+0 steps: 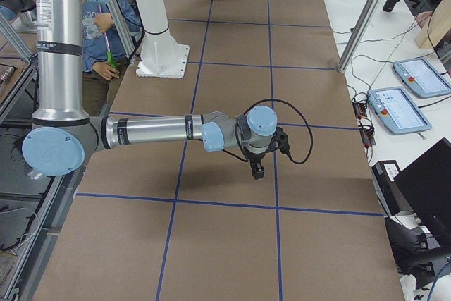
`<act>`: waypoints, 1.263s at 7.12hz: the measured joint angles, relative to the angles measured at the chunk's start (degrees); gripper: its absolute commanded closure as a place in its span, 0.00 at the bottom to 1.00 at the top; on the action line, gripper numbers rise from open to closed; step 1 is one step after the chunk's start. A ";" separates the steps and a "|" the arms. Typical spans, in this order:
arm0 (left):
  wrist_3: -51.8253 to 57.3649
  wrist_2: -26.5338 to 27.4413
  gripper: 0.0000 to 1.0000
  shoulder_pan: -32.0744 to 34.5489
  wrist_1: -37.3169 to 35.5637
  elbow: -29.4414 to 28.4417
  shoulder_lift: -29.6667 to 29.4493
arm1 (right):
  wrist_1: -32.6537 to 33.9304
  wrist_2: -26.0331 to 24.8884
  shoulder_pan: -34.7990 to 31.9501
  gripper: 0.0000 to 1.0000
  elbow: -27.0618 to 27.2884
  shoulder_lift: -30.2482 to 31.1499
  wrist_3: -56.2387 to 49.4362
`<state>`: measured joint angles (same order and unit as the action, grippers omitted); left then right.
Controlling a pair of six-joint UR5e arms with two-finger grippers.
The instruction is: Place and press bell with both arms
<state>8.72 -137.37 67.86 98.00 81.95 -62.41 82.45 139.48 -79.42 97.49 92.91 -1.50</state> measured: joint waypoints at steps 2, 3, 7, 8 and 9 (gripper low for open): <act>-0.15 -1.78 0.01 -0.17 0.33 -2.09 -1.54 | -0.01 0.00 0.21 0.00 0.08 -0.01 -0.02; 0.01 -2.01 0.01 -0.37 0.15 -3.70 -2.31 | -0.01 -0.02 0.27 0.00 0.22 -0.01 -0.05; -0.25 -2.74 0.01 -1.78 0.00 -5.32 -2.80 | -0.01 -0.09 0.45 0.00 2.20 1.31 -0.03; -0.33 -2.95 0.01 -1.97 0.00 -5.52 -2.80 | -0.01 -0.09 0.52 0.00 2.58 1.60 0.03; -0.34 -3.04 0.01 -2.14 0.02 -5.89 -2.81 | -0.01 -0.09 0.61 0.00 2.74 1.70 0.14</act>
<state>8.39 -140.40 65.72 98.02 76.06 -65.21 82.44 139.39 -78.81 100.24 94.61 -1.36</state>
